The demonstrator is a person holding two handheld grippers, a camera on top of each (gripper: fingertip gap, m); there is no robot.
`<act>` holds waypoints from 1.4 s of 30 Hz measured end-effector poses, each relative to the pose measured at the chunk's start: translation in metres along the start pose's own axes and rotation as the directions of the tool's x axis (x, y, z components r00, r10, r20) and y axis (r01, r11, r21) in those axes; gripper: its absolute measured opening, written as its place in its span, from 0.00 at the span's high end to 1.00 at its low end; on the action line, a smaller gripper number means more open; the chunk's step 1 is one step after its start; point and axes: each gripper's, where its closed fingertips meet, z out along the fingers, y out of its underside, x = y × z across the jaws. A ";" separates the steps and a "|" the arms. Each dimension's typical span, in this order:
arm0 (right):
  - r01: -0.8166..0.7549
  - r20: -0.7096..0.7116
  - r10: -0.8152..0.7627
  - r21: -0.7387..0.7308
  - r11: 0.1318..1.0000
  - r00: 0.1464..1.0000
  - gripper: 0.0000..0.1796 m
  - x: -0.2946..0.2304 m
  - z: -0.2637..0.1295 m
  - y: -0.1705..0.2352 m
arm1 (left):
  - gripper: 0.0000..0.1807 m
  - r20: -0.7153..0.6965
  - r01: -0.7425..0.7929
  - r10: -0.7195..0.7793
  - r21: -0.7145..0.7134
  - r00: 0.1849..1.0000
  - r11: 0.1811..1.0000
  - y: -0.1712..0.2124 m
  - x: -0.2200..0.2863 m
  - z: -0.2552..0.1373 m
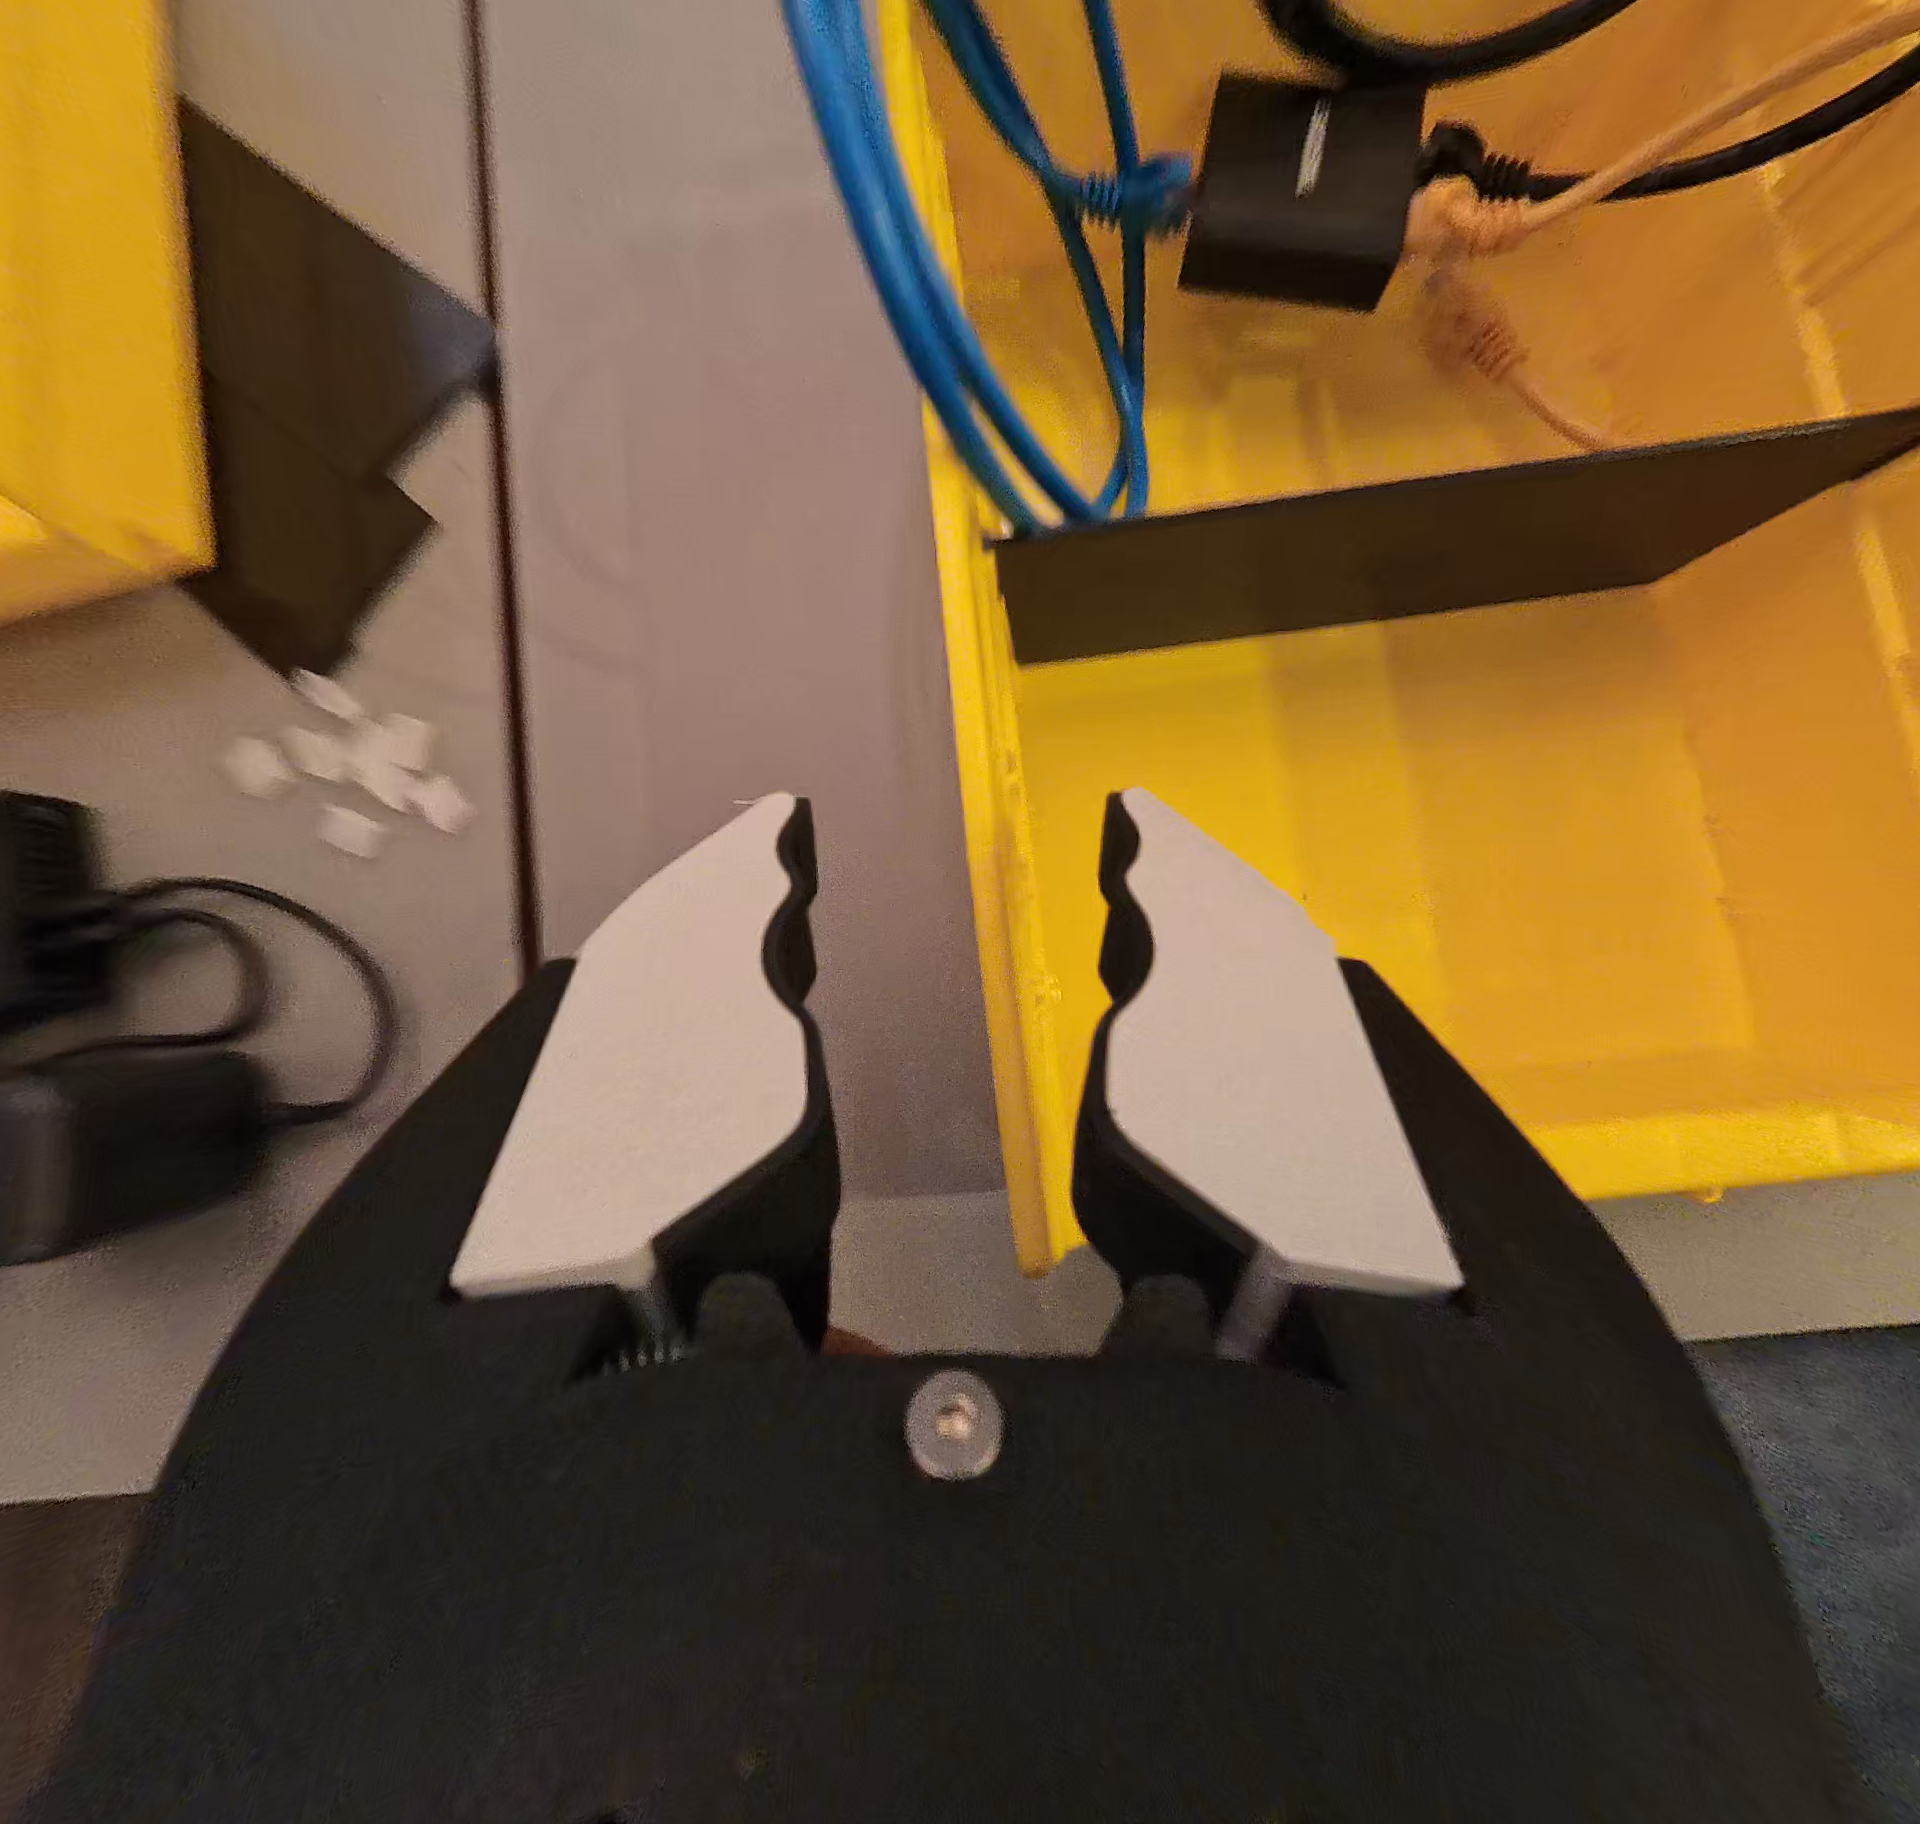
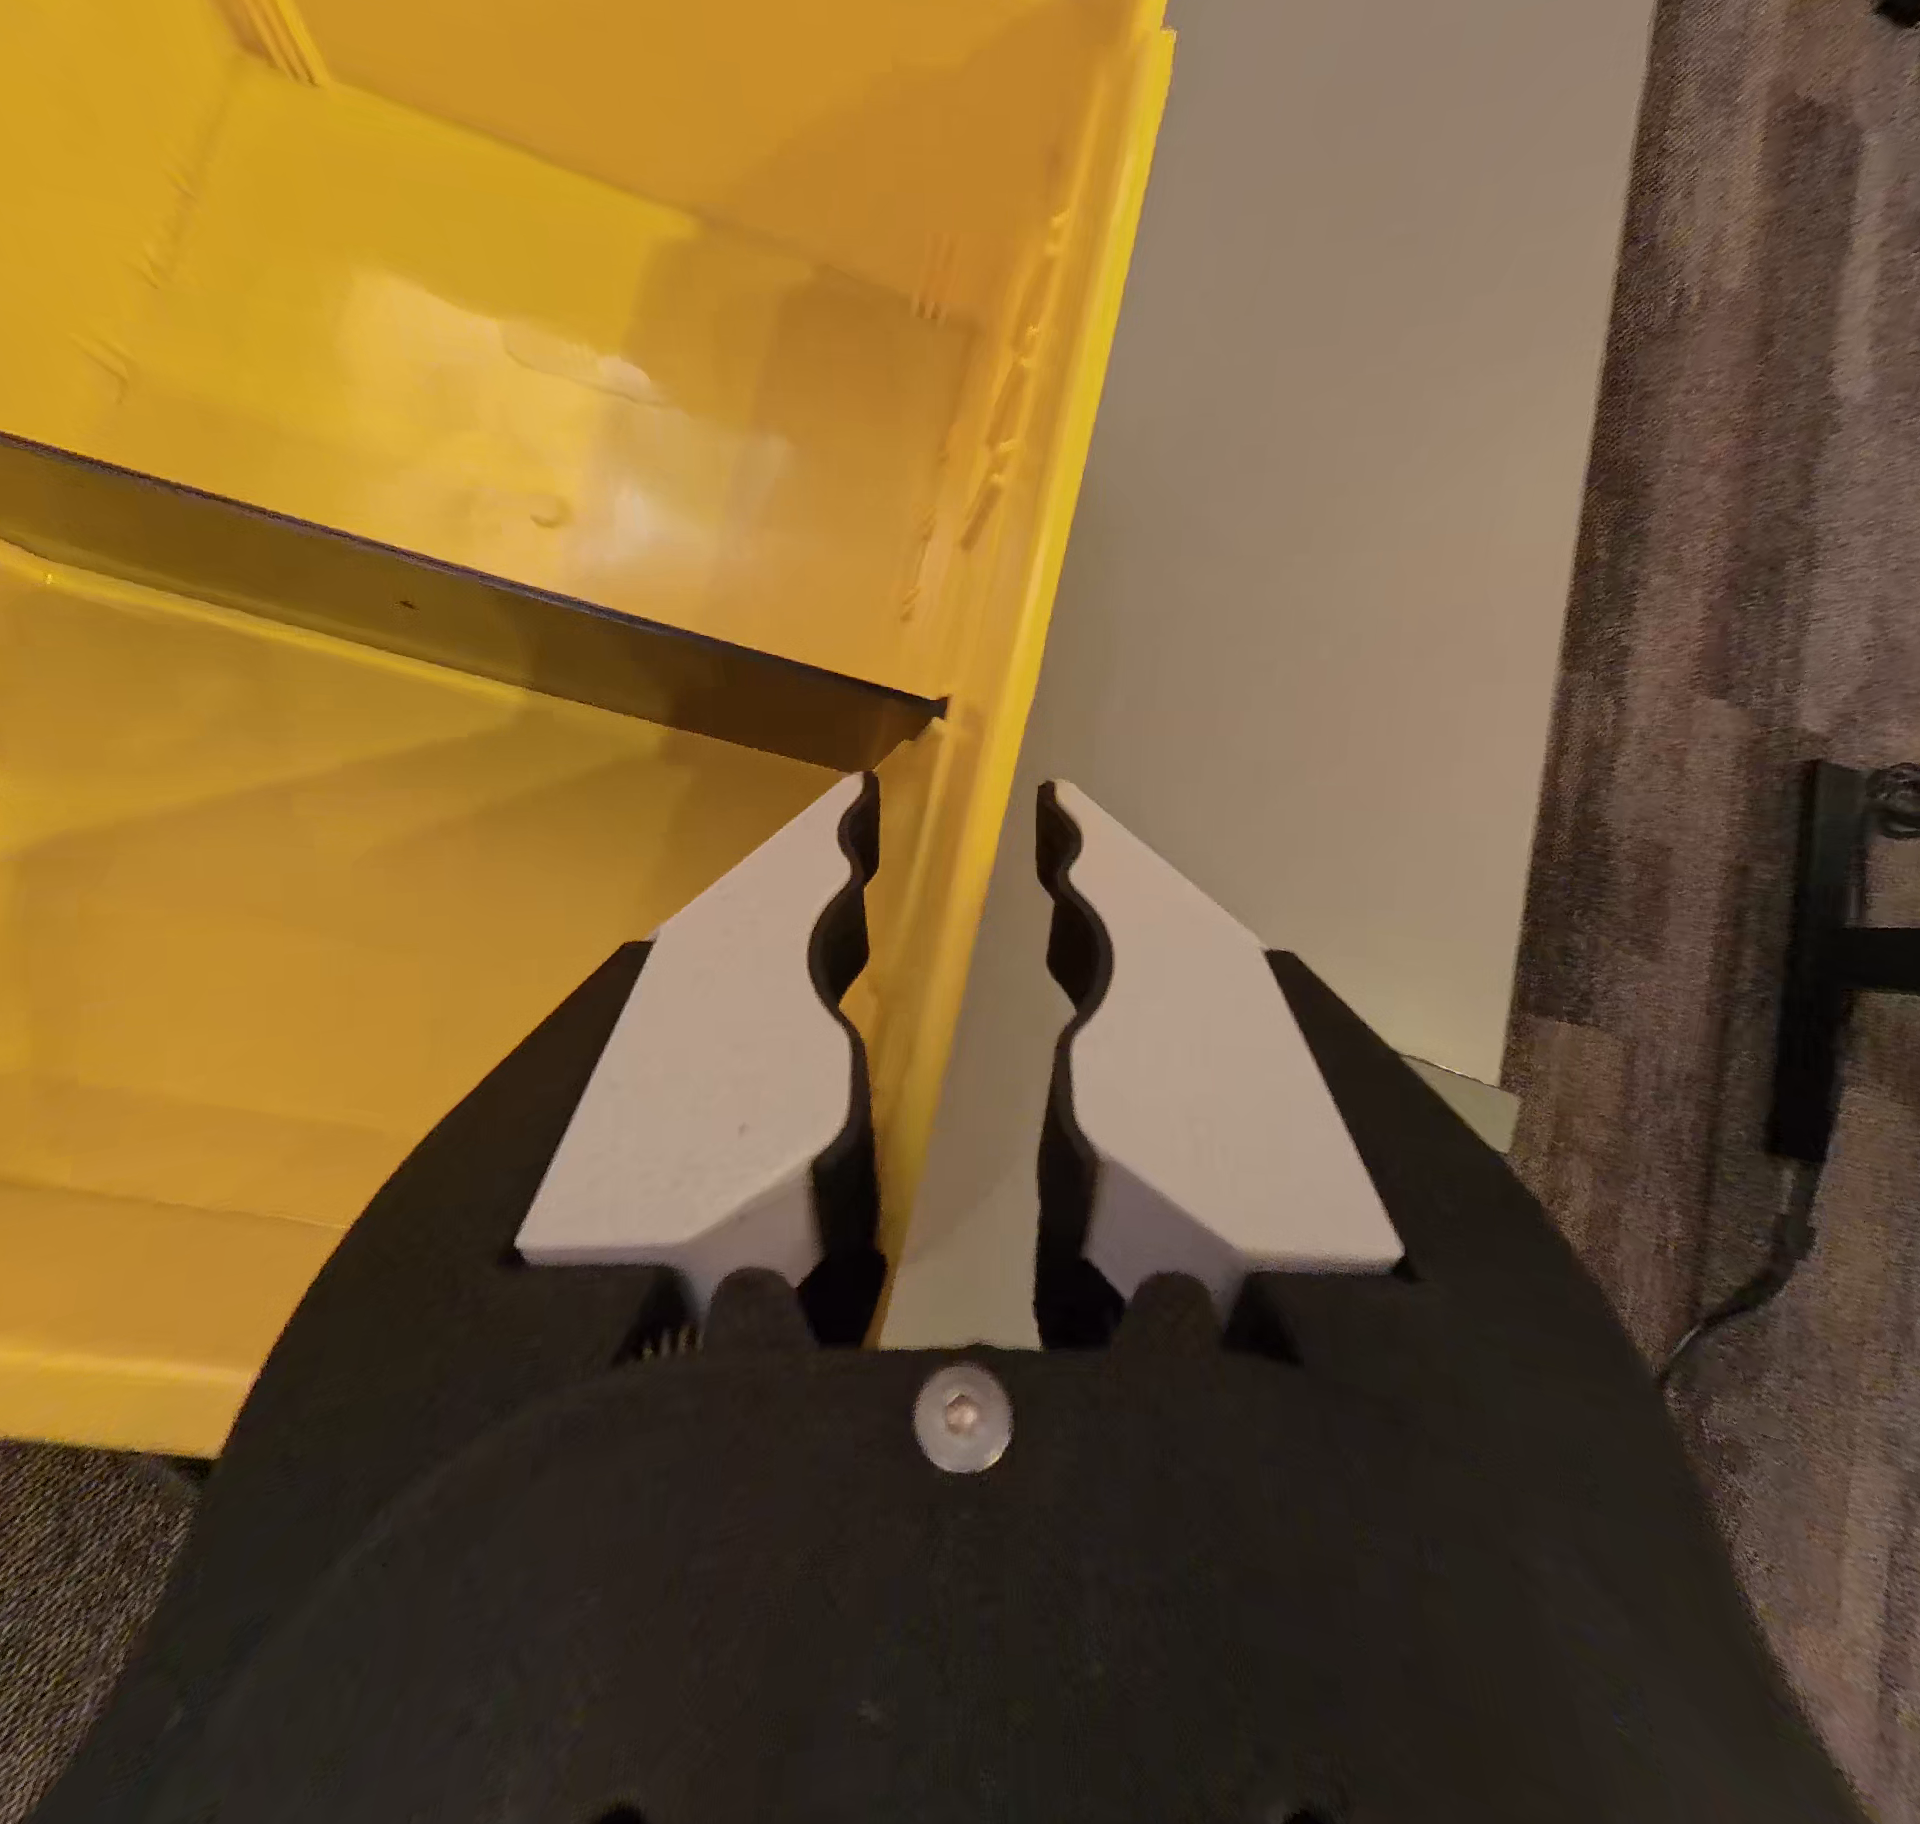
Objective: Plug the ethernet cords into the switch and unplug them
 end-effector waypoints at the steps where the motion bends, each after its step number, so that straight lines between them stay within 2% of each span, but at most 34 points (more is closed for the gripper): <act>1: 0.004 -0.023 -0.004 0.012 1.000 1.000 0.83 0.003 -0.005 -0.003 | 0.71 0.033 -0.048 0.046 0.036 0.998 0.998 -0.011 0.002 -0.010; 4: 0.036 -0.108 -0.029 0.065 0.997 0.994 0.82 0.011 -0.026 -0.016 | 0.70 0.117 -0.234 0.218 0.139 0.969 0.962 -0.048 0.023 -0.034; 6: 0.056 -0.136 -0.040 0.114 0.992 0.990 0.83 0.008 -0.042 -0.028 | 0.68 0.167 -0.381 0.355 0.163 0.920 0.910 -0.070 0.043 -0.035; 9: 0.057 -0.081 -0.041 0.198 0.979 0.996 0.86 -0.018 -0.061 -0.048 | 0.63 0.206 -0.581 0.555 0.098 0.806 0.808 -0.090 0.066 -0.009; 11: 0.082 -0.055 -0.071 0.228 0.970 0.996 0.86 -0.036 -0.070 -0.058 | 0.64 0.184 -0.667 0.649 0.053 0.738 0.743 -0.100 0.076 0.014; 14: 0.120 -0.017 -0.120 0.276 0.954 0.993 0.87 -0.064 -0.081 -0.073 | 0.64 0.092 -0.730 0.726 0.020 0.682 0.683 -0.112 0.086 0.045; 18: 0.207 0.009 -0.220 0.304 0.930 0.976 0.87 -0.100 -0.088 -0.086 | 0.63 -0.026 -0.782 0.786 -0.124 0.617 0.610 -0.108 0.080 0.086; 23: 0.232 0.059 -0.269 0.353 0.906 0.961 0.87 -0.129 -0.094 -0.099 | 0.65 -0.095 -0.868 0.888 -0.278 0.450 0.411 -0.095 0.063 0.124; 27: 0.235 0.080 -0.281 0.365 0.901 0.956 0.87 -0.138 -0.093 -0.103 | 0.63 -0.102 -0.892 0.927 -0.326 0.362 0.313 -0.087 0.056 0.147; 30: 0.240 0.091 -0.291 0.367 0.899 0.952 0.87 -0.144 -0.090 -0.104 | 0.71 -0.094 -0.894 0.930 -0.325 0.356 0.309 -0.085 0.057 0.158; 34: 0.253 0.098 -0.309 0.375 0.892 0.946 0.87 -0.153 -0.090 -0.106 | 0.74 -0.054 -0.892 0.939 -0.337 0.340 0.303 -0.089 0.054 0.159; 42: 0.287 0.118 -0.359 0.399 0.871 0.926 0.88 -0.177 -0.091 -0.115 | 0.80 0.063 -0.893 0.933 -0.271 0.355 0.358 -0.112 0.051 0.135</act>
